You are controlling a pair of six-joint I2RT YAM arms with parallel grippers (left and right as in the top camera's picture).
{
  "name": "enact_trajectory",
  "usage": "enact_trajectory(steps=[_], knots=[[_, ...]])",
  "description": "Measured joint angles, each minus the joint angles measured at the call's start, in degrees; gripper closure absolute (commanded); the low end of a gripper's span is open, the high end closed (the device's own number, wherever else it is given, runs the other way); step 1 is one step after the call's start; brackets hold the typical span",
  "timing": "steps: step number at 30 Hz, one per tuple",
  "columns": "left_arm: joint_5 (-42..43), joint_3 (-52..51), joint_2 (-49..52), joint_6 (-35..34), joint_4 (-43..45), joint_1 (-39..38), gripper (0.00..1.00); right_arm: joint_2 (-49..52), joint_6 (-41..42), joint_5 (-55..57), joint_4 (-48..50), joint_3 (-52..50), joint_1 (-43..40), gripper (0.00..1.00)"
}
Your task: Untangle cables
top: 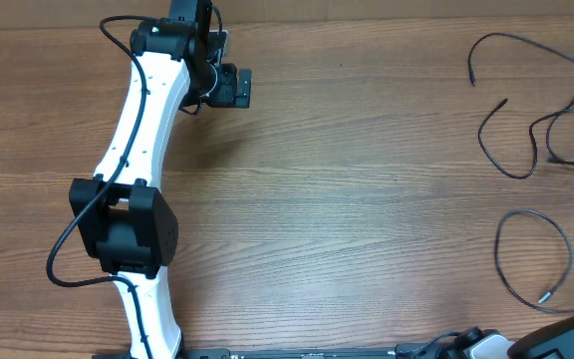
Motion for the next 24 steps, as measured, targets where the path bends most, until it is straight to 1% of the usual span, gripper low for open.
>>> enact_trajectory(steps=[7,8,9,10,11,12,13,24], knots=[[0.0,0.0,0.0,0.0,0.0,0.0,0.0,0.0,0.44,-3.08,2.1,0.0,-7.74,0.96],[0.02,0.0,0.0,0.0,0.0,0.0,0.01,0.0,0.92,-3.78,2.36,0.0,-8.41,0.89],[0.0,0.0,0.0,0.0,0.0,0.0,0.0,0.0,1.64,-4.46,2.54,0.0,-9.01,0.76],[0.02,0.0,0.0,0.0,0.0,0.0,0.0,0.0,1.95,-4.85,2.71,0.0,-9.29,0.64],[0.0,0.0,0.02,0.0,0.0,0.0,0.01,0.0,2.03,-5.31,2.93,0.0,-9.55,0.43],[0.0,0.0,0.0,0.0,0.0,0.0,0.0,0.0,2.6,-5.55,2.86,0.0,-9.57,0.08],[0.02,0.0,0.0,0.0,0.0,0.0,0.0,0.0,2.43,-5.9,2.91,0.0,-9.57,0.0],[0.0,0.0,0.02,0.0,0.0,0.0,0.0,0.0,3.02,-10.32,0.7,0.0,-9.55,0.0]])
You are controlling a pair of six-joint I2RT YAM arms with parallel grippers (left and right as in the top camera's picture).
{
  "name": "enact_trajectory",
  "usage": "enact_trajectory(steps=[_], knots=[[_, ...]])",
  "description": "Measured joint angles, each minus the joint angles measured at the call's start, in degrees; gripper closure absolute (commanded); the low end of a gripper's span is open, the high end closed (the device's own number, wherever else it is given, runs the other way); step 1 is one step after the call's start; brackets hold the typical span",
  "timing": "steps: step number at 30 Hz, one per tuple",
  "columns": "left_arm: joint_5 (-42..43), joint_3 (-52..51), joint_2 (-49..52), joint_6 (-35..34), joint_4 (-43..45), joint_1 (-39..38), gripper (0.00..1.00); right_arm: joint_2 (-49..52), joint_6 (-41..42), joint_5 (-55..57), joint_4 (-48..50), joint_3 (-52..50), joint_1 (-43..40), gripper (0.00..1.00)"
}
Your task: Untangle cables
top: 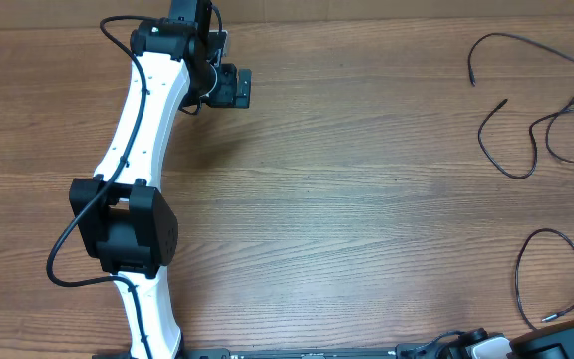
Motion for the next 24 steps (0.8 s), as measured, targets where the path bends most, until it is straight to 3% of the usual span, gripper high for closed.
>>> enact_trajectory(steps=[7,12,24], knots=[[0.0,0.0,-0.02,0.0,0.0,0.0,0.0,0.0,0.02,-7.98,-2.64,0.0,1.31,0.0],[0.02,0.0,-0.02,0.0,0.0,0.0,0.0,0.0,-0.31,-11.15,-4.7,0.0,8.0,0.0],[0.0,0.0,-0.02,0.0,0.0,0.0,0.0,0.0,-3.89,-7.87,-10.32,0.0,40.04,0.0]])
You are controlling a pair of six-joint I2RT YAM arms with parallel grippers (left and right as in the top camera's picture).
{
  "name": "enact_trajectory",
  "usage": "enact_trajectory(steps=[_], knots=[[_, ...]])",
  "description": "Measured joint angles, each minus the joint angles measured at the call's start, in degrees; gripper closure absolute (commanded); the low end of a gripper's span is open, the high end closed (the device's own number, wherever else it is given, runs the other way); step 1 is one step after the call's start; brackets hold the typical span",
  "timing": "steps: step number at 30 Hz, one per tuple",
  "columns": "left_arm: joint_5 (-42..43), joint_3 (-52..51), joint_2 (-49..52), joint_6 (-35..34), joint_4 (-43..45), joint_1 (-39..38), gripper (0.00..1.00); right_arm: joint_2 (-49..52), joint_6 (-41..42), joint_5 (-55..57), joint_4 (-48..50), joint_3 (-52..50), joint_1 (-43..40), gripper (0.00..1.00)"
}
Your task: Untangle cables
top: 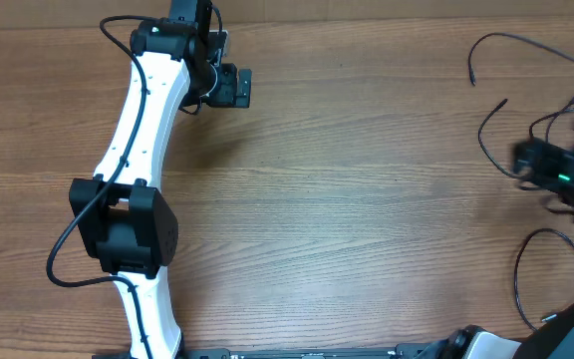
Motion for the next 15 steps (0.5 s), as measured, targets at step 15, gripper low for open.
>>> enact_trajectory(steps=[15], knots=[[0.0,0.0,0.0,0.0,0.0,0.0,0.01,0.0,-0.68,2.69,-2.14,0.02,33.99,0.0]])
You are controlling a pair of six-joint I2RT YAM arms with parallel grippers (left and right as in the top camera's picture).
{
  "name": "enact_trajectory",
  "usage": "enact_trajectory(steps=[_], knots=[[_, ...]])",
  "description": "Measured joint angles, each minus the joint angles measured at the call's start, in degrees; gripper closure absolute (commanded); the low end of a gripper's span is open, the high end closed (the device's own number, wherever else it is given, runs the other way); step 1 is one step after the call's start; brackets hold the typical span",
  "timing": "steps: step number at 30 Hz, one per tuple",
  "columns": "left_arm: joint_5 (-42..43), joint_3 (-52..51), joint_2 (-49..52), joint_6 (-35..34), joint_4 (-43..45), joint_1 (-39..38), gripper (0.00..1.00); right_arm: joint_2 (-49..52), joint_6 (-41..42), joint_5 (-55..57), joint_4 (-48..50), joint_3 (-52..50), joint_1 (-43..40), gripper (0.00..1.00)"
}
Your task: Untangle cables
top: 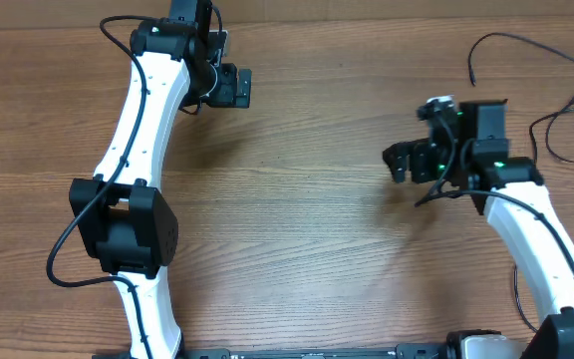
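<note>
Thin black cables lie at the table's right side in the overhead view. One cable (pixel 526 42) runs along the far right. Another (pixel 551 135) curls by the right edge, and a piece of a loop (pixel 516 289) shows beside the right arm's forearm. My right gripper (pixel 397 162) points left over bare wood, left of the cables. Its fingers look apart with nothing seen between them. My left gripper (pixel 235 88) hangs at the far left of the table, away from every cable. Its jaws are not readable from above.
The white left arm (pixel 138 150) stretches from the near edge to the far edge on the left. The right arm (pixel 526 219) crosses the near right corner and covers part of the cables. The wooden table (pixel 307 229) fills the view.
My right gripper was a blur over the cables at the right edge. It now sits well to the left, over bare wood. The left arm has not moved.
At first the right arm showed only at the bottom right corner, and a cable loop lay near it. The loop then lay lower and further right. Later the right gripper was over the right-edge cables, and now it is left of them. The left arm stayed still.
</note>
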Motion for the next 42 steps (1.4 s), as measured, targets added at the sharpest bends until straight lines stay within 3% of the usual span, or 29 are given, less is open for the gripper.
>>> enact_trajectory(steps=[5,42], knots=[[0.02,0.0,0.0,0.0,0.0,0.0,0.0,0.0,0.04,0.04,0.02,0.0,3.21,0.0],[0.0,0.0,0.0,0.0,0.0,0.0,0.0,-0.02,0.07,0.07,0.0,0.0,3.21,0.0]])
